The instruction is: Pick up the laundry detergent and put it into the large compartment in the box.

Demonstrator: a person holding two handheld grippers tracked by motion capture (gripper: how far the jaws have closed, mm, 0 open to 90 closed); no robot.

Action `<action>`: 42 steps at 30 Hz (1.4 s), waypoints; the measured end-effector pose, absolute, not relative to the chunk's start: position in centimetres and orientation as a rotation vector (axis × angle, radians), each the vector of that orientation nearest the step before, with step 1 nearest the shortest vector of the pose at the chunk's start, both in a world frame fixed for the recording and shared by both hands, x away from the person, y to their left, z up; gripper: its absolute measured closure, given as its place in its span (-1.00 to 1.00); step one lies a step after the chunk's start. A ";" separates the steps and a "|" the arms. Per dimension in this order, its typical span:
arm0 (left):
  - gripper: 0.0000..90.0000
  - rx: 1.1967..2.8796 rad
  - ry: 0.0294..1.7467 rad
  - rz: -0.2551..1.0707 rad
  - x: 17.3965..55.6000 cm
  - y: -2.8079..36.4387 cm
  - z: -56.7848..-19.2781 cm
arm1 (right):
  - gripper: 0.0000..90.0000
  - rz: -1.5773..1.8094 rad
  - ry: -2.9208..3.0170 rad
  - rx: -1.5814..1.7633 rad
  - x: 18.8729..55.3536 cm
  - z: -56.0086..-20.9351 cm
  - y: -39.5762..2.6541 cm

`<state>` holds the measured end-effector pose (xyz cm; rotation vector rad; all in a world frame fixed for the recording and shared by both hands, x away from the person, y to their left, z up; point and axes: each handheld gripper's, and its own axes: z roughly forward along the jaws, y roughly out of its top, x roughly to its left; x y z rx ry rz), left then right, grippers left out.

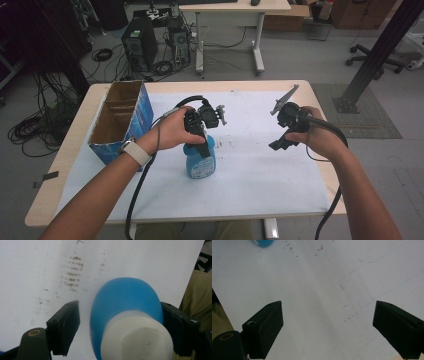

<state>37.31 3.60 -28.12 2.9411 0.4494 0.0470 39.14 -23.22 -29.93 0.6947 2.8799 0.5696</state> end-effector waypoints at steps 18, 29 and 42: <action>-0.18 2.924 0.477 -0.010 37.3 3.9 -28.2 | -0.79 0.562 2.880 0.700 39.0 -30.1 -23.3; -0.17 2.929 0.478 0.006 37.1 3.8 -28.2 | -0.79 0.566 2.879 0.701 39.0 -30.1 -23.3; -0.17 2.947 0.488 -0.007 37.3 3.8 -28.1 | -0.79 0.573 2.875 0.703 38.7 -30.1 -23.6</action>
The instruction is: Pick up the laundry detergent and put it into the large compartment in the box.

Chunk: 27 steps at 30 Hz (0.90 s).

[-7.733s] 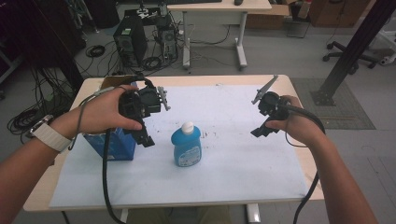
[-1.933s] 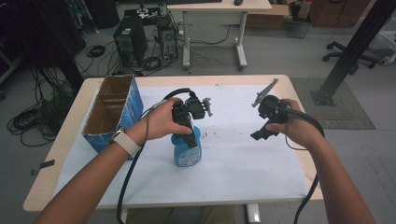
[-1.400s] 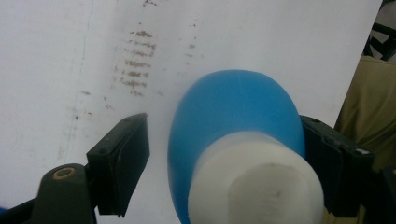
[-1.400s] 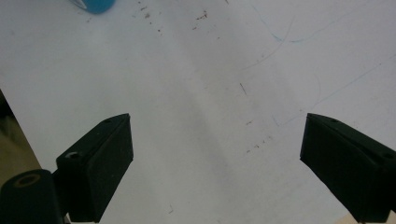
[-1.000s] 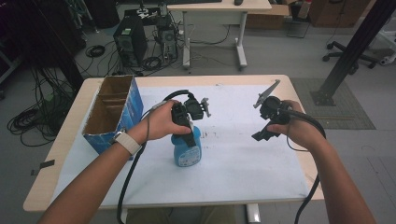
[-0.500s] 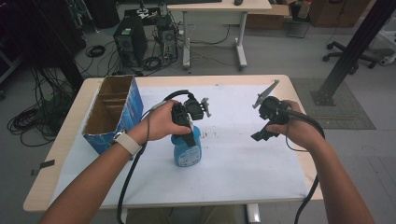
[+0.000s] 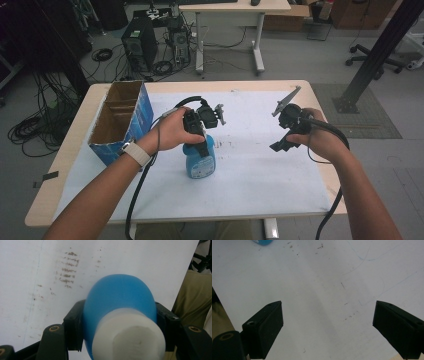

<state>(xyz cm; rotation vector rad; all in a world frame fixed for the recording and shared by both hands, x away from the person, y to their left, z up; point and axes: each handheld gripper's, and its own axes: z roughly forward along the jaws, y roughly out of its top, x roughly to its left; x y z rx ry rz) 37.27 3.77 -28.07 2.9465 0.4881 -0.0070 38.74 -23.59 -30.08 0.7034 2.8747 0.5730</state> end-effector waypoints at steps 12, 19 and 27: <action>-0.17 2.937 0.508 -0.002 37.0 3.9 -27.4 | -0.79 0.575 2.870 0.703 38.6 -30.0 -23.6; -0.17 2.938 0.536 0.009 36.8 4.2 -26.8 | -0.79 0.580 2.869 0.697 38.6 -29.9 -23.4; -0.17 2.924 0.569 0.018 36.6 4.7 -25.9 | -0.79 0.580 2.868 0.697 38.5 -29.8 -23.3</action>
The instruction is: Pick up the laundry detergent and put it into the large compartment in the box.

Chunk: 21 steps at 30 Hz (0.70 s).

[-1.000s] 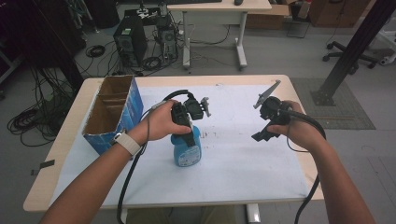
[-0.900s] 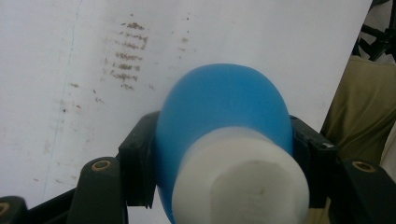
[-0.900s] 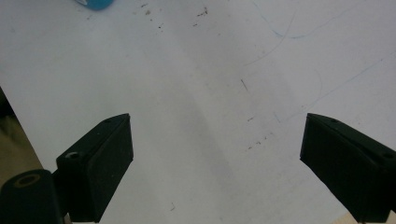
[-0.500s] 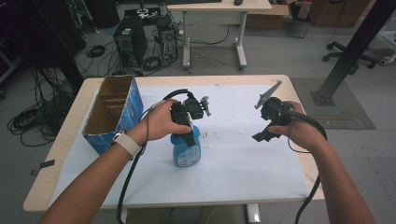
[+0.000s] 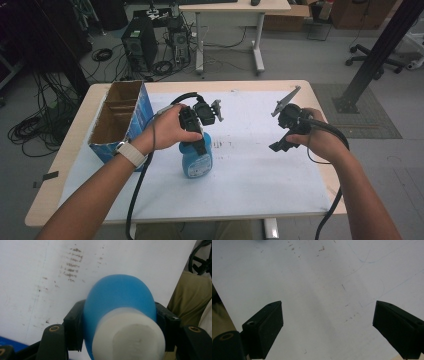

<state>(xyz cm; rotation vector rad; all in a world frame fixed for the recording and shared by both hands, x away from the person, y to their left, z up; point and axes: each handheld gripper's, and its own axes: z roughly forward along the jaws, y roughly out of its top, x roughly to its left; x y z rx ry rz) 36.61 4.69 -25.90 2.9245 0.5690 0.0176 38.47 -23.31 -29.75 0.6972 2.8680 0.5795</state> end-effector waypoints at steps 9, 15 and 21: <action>-0.17 2.906 0.644 0.032 36.5 5.3 -24.4 | -0.79 0.584 2.867 0.683 38.4 -29.6 -23.3; -0.17 2.901 0.698 0.040 36.5 5.5 -23.5 | -0.79 0.584 2.866 0.680 38.4 -29.4 -23.3; -0.17 2.897 0.750 0.059 36.3 5.8 -22.6 | -0.79 0.582 2.865 0.677 38.3 -29.4 -23.3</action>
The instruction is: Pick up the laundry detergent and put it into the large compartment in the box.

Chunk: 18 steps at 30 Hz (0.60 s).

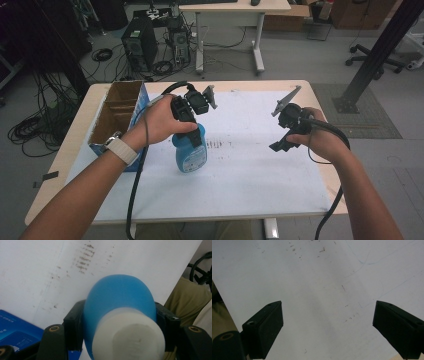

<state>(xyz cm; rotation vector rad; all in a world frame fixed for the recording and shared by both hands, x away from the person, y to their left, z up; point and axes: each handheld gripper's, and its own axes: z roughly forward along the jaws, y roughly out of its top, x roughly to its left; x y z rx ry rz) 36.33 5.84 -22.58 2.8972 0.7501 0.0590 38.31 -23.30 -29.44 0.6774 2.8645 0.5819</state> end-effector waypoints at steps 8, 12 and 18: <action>-0.17 2.879 0.781 0.056 36.1 6.1 -21.5 | -0.79 0.583 2.866 0.672 38.2 -29.3 -23.2; -0.17 2.872 0.807 0.055 36.1 6.2 -21.1 | -0.79 0.584 2.867 0.668 38.2 -29.3 -23.1; -0.17 2.847 0.843 0.064 36.2 6.4 -20.6 | -0.76 0.588 2.861 0.666 38.1 -29.2 -23.2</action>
